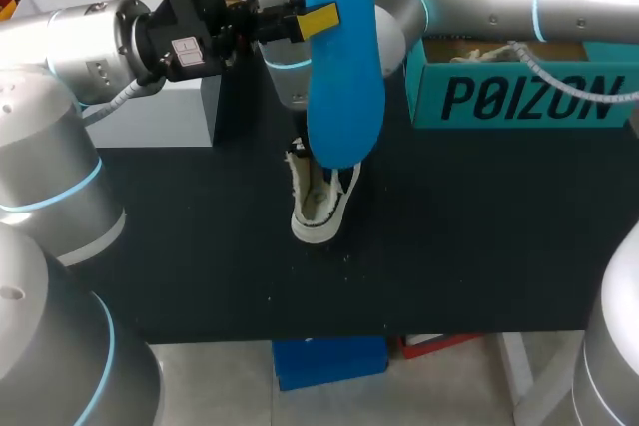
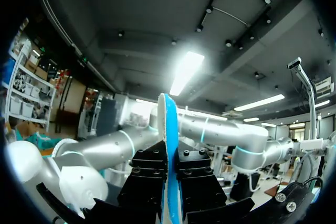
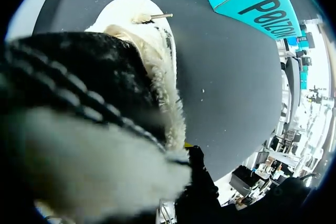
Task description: Take the shoe out of the shoebox, open the shoe tongue, remove and reinsert the insole, then place the shoe into the shoebox
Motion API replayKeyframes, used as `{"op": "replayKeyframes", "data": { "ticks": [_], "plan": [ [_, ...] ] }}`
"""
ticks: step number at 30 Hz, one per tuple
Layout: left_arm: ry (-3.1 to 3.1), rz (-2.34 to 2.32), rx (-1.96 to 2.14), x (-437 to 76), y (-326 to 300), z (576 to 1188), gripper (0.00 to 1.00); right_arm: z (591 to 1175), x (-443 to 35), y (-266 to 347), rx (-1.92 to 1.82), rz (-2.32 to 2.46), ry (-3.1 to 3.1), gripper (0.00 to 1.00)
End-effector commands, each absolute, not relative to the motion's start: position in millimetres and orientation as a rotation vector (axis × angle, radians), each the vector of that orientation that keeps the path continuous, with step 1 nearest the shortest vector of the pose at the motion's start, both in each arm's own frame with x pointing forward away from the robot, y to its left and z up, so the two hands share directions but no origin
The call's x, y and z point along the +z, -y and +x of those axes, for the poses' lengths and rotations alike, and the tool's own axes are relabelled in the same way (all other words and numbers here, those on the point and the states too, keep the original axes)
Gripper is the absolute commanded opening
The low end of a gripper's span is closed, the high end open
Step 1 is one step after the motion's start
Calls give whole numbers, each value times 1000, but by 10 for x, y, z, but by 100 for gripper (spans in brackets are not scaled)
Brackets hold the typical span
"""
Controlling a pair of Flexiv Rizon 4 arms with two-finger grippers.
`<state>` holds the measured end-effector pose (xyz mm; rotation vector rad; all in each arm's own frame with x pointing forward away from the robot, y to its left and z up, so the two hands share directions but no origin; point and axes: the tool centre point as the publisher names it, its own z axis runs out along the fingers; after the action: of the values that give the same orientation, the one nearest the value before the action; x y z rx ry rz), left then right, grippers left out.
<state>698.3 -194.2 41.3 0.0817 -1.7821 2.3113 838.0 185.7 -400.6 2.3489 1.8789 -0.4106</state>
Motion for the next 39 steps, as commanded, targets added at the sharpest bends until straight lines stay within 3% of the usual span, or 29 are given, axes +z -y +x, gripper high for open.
{"op": "replayKeyframes", "data": {
  "ticks": [1, 17, 25, 39],
  "plan": [
    [1784, 84, 2314, 404, 1951, 6973, 0, 8342, -4048, -1817, -393, 2365, -1874, 100],
    [1784, 84, 2314, 404, 1951, 6973, 0, 8387, -3395, -1639, 96, 2674, -1955, 100],
    [1784, 84, 2314, 404, 1951, 6973, 0, 8410, -2951, -1599, 783, 2670, -2024, 100],
    [1784, 84, 2314, 404, 1951, 6973, 0, 8414, -2923, -1589, 782, 2657, -2026, 100]
  ]
}}
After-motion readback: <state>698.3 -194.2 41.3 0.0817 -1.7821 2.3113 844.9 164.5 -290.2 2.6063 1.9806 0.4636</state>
